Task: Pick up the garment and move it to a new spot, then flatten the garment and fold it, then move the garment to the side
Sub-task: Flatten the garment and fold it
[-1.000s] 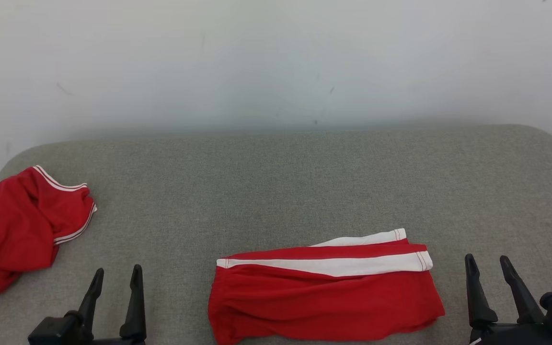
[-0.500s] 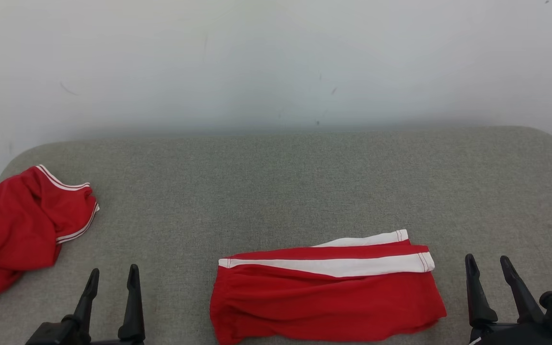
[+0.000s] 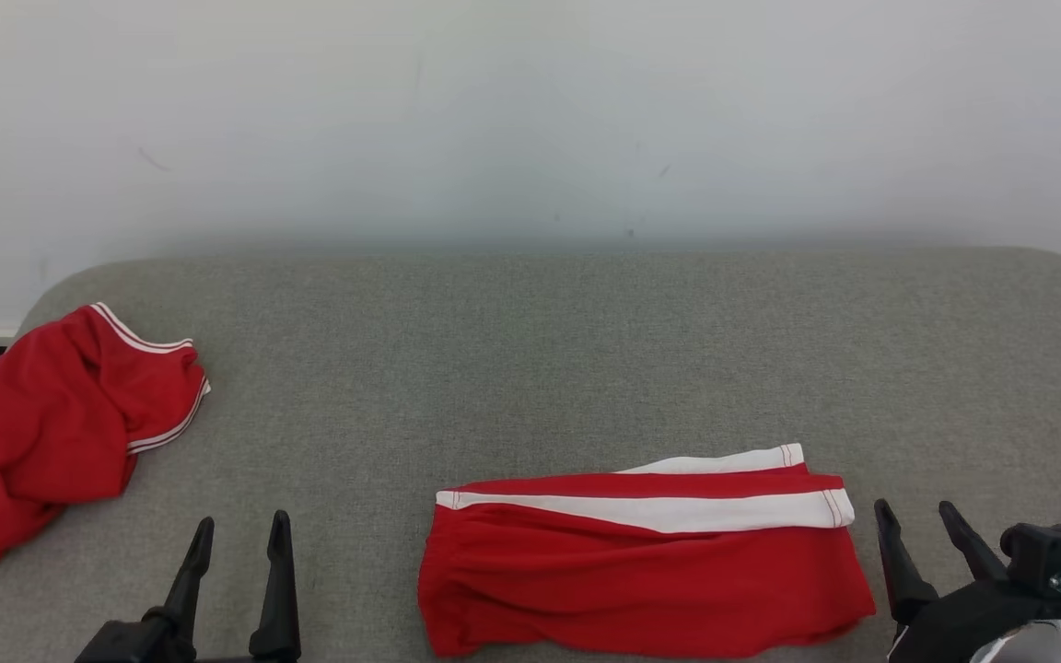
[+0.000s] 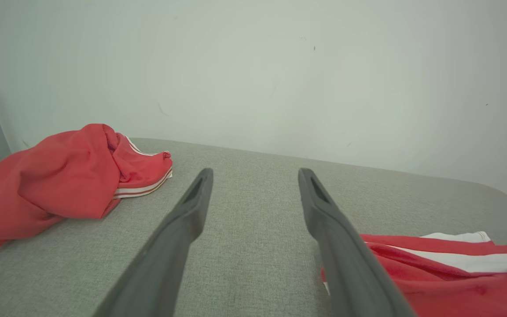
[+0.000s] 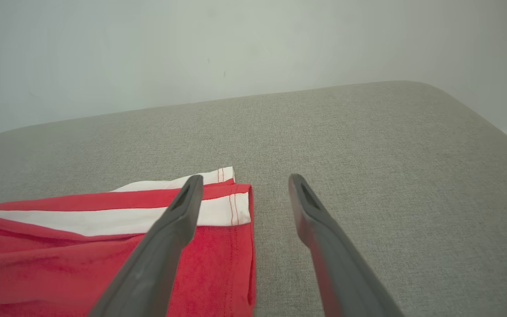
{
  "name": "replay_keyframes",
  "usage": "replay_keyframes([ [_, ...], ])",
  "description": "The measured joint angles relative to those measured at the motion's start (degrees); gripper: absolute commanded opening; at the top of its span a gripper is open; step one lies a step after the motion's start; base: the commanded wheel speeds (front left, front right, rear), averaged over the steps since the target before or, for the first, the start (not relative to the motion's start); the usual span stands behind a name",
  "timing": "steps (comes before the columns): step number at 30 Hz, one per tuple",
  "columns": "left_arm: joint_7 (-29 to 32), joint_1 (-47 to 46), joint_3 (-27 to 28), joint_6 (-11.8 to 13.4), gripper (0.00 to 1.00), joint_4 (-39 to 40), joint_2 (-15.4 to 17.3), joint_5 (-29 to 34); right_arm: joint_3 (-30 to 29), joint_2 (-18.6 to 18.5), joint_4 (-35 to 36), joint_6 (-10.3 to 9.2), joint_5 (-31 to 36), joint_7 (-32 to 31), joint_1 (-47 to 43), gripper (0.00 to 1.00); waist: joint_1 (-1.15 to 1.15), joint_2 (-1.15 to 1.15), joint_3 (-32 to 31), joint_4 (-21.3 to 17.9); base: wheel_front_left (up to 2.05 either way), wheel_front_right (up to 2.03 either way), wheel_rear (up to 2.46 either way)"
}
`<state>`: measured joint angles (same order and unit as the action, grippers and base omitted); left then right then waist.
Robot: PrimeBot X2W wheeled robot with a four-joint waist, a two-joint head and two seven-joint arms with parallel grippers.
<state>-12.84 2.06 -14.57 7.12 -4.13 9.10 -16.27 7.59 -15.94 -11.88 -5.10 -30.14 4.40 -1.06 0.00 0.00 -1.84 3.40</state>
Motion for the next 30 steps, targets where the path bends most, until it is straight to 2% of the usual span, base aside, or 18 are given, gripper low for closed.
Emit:
replay_keyframes([
  [16, 2.2, -0.3, -1.2, 0.0, 1.00, 1.3, -0.7, 0.2, 3.9, 0.0, -18.2, 1.60, -1.3, -13.8, 10.9, 1.00, 0.00, 0.00, 1.7, 4.1, 0.00, 0.00, 0.00],
  [30, 3.1, -1.4, -0.8, 0.0, 1.00, 1.3, -0.7, 0.2, 6.2, 2.6, -28.8, 3.41, -1.7, -17.1, 17.2, 1.00, 0.00, 0.00, 3.0, 5.9, 0.00, 0.00, 0.00],
])
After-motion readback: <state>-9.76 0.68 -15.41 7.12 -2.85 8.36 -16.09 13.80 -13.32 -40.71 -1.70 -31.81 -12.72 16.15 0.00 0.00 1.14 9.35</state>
